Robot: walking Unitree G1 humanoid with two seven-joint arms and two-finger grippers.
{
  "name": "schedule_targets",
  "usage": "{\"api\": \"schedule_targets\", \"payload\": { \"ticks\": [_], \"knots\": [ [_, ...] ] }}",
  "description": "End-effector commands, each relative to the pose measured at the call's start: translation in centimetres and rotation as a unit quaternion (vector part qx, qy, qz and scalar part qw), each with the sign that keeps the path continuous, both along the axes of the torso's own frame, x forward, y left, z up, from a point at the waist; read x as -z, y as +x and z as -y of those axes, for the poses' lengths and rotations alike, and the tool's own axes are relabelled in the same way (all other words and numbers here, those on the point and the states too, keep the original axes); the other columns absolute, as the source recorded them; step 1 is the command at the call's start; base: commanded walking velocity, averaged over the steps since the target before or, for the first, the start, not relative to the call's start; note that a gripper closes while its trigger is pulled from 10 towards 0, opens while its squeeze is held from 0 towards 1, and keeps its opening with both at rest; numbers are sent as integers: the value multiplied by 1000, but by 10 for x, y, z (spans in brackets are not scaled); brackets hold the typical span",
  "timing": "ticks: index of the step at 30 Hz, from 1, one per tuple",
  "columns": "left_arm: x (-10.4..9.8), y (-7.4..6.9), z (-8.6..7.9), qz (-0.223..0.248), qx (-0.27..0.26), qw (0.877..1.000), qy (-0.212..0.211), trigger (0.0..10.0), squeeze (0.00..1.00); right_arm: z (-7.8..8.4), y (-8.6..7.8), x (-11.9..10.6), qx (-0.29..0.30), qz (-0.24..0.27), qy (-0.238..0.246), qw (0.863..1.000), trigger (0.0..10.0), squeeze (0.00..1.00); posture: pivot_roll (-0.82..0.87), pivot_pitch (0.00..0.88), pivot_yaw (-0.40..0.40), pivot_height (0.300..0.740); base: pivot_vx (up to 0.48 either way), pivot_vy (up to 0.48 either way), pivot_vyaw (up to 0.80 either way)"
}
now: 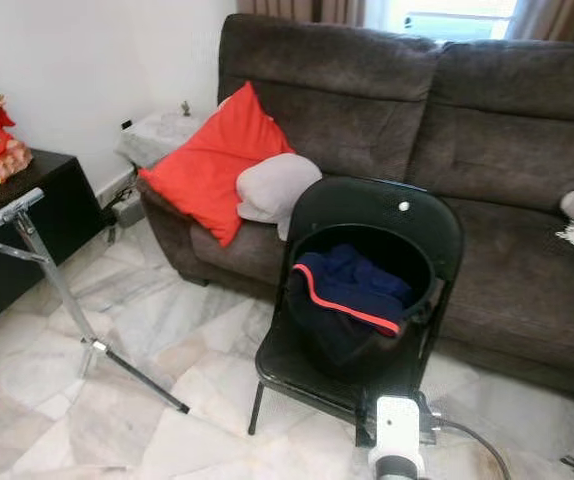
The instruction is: Hang hanger
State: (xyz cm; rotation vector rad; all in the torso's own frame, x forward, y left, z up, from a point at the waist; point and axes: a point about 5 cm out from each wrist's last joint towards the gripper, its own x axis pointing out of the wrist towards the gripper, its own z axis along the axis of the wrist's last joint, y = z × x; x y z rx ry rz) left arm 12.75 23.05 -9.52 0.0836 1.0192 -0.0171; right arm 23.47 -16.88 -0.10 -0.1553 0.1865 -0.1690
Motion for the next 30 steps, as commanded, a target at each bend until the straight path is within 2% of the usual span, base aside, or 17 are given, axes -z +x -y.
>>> {"api": "schedule_targets", "payload": {
  "ticks": [1, 10, 14, 17, 21, 30],
  "knots": [
    [0, 1, 2, -3, 1, 1000, -3, 10000, 0, 10, -4, -1, 15, 4, -9, 1000, 10000, 0, -25, 26, 52, 740, 300, 0, 0],
    [0, 0, 1, -4, 1, 1000, -3, 10000, 0, 10, -7, -3, 15, 9, -9, 1000, 10000, 0, -27, 26, 50, 740, 300, 0, 0],
    [3, -4, 3, -17, 9, 1000, 1, 10000, 0, 10, -19, -9, 20, 25, -14, 999, 10000, 0, -30, 26, 51, 740, 0, 0, 0],
    [3, -5, 3, -21, 10, 1000, 3, 10000, 0, 10, -19, -11, 18, 29, -17, 999, 10000, 0, -32, 25, 52, 740, 0, 0, 0],
    [4, -11, -2, -31, 10, 999, 6, 10000, 0, 5, -17, -26, -9, 59, -49, 997, 10000, 0, -35, 23, 52, 740, 0, 0, 0],
    [4, -20, -10, -42, 12, 999, 10, 10000, 0, 2, -18, -29, -33, 52, -50, 997, 10000, 0, -35, 18, 51, 740, 0, 0, 0]
  ]
}}
